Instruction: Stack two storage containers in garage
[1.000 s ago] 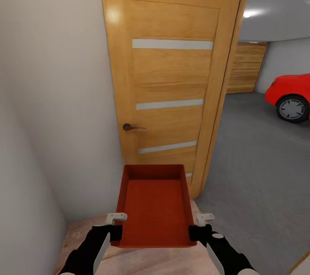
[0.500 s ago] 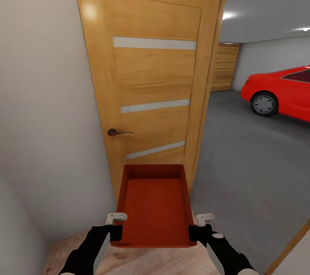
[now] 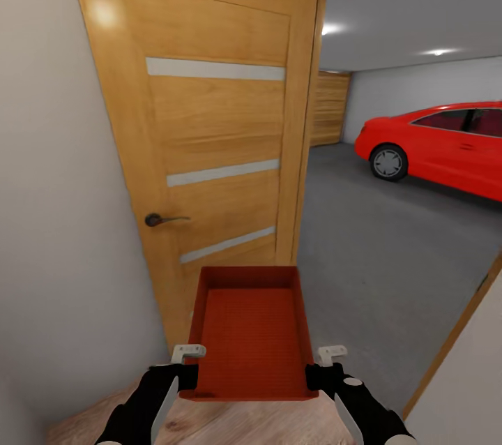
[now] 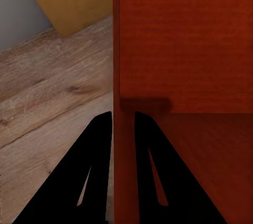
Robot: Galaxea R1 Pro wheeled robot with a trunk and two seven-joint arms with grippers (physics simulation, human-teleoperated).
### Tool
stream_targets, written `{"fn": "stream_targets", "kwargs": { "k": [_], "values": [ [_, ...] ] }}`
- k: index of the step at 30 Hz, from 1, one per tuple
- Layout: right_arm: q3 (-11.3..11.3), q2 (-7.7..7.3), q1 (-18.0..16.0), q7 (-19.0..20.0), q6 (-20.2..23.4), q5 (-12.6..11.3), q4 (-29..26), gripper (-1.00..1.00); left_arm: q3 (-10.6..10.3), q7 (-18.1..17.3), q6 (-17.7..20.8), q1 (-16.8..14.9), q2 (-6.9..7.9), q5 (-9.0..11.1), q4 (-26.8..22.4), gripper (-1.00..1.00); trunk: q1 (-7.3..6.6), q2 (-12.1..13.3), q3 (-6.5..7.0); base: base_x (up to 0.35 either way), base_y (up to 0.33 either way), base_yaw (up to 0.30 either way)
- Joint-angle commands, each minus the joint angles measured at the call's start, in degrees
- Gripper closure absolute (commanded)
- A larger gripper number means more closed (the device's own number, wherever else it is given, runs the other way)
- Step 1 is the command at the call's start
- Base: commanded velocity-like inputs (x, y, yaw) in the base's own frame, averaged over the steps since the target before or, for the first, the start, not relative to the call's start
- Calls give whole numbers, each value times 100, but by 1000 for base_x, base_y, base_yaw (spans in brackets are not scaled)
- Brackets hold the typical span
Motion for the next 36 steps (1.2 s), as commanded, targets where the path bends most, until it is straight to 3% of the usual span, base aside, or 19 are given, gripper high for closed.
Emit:
{"fn": "stream_targets", "kwargs": {
  "k": [1,36],
  "values": [
    [141,-5,0,17,38,100,6,100,19,95,39,-7,22,-270,-134,100,3,-12,-13,0,255,-275],
    [142,-5,0,17,37,100,6,100,19,104,39,-6,27,-279,-134,100,3,-12,-13,0,177,-274]
  ]
}}
